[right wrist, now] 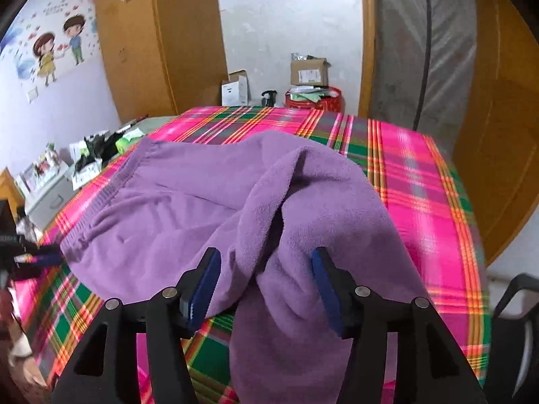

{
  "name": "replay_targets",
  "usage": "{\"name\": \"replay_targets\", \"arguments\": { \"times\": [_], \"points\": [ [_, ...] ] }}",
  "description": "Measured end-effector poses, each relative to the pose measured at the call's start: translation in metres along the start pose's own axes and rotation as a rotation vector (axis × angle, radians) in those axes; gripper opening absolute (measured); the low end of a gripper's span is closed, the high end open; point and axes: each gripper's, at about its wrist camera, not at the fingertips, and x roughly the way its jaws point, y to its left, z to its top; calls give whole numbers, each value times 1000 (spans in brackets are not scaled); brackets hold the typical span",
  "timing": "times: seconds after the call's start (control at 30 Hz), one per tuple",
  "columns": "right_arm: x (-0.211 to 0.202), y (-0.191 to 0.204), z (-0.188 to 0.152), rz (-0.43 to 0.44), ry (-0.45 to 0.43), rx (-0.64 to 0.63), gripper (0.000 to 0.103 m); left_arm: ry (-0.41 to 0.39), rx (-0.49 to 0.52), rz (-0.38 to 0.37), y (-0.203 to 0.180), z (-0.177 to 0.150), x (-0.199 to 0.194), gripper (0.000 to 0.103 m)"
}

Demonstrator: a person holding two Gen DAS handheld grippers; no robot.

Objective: Fold clothes

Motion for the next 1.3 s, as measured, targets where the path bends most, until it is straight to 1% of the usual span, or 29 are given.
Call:
{"name": "replay_targets", "arguments": {
  "times": [0.13, 0.33, 0.4, 0.47, 0.53, 0.6, 0.63, 0.7, 0.87, 1.03, 1.17, 1.3],
  "points": [
    [7, -3, 2, -5, 4, 26, 59, -24, -5, 9, -4, 2, 5, 34],
    [13, -11, 4, -22, 2, 81, 58, -55, -79, -19, 3, 4, 4, 34],
    [14, -13, 4, -30, 1, 99, 53, -72, -101, -22, 5, 7, 4, 32],
    [15, -16, 5, -38, -1, 117, 36, -95, -118, -20, 5, 8, 5, 21],
    [16, -16, 4, -37, 1, 120, 30, -114, -121, -29, 6, 10, 5, 19],
    [12, -14, 3, -24, -7, 120, 27, -120, -136, -52, 9, 11, 6, 15],
    [9, -14, 3, -18, -12, 123, 25, -127, -142, -66, 10, 12, 6, 11],
    [4, -12, 2, -6, -24, 128, 21, -151, -126, -75, 9, 13, 2, 10],
    [-8, -9, 0, 24, -51, 142, 18, -181, -89, -88, 7, 16, -7, 8],
    [-22, -5, -2, 49, -78, 152, 16, -206, -86, -112, 11, 18, -17, 8],
    [-38, 0, -4, 74, -108, 165, 16, -255, -61, -143, 6, 19, -34, 7],
    [-52, 9, -6, 109, -125, 155, 16, -320, -20, -158, -1, 22, -59, 7]
  ]
}}
